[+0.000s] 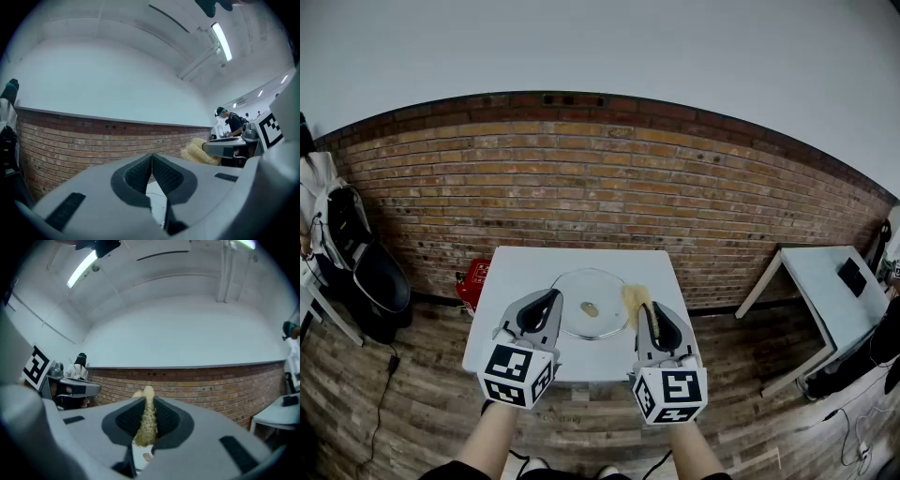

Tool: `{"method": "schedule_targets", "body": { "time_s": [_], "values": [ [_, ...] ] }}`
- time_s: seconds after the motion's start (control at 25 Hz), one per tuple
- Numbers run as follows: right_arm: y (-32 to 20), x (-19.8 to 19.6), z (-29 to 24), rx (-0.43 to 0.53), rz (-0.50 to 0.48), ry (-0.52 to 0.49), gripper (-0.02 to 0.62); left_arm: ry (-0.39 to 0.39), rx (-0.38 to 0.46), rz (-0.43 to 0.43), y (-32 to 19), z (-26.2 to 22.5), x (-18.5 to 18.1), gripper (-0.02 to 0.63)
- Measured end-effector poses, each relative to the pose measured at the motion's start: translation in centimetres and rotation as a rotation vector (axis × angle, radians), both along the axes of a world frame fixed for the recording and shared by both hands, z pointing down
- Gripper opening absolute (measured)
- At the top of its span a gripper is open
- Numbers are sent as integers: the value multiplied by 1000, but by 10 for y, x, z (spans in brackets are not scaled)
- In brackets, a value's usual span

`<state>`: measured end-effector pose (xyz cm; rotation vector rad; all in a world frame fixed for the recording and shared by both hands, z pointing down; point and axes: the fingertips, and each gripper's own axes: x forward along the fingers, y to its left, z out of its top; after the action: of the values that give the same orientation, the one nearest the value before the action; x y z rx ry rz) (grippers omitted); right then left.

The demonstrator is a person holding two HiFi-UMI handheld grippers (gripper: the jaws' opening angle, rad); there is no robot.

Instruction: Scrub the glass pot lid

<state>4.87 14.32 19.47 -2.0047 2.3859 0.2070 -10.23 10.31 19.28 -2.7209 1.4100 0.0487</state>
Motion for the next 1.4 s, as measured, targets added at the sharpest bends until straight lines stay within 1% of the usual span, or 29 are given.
{"method": "schedule_targets", "body": {
  "time_s": [0.56,0.92,1.12,1.4],
  "values": [
    [3,5,0,6,-3,14,57,1,-1,-8,3,1,3,9],
    [14,19,-4,26,-5,-3,58,-13,-12,-6,10,4,18,9],
    [18,32,-4,28,-21,-15,58,-31,-7,-18,15,1,30,9],
    [22,60,4,21,-59,-32,57,-56,-5,-48,24,5,60,9]
  ]
}}
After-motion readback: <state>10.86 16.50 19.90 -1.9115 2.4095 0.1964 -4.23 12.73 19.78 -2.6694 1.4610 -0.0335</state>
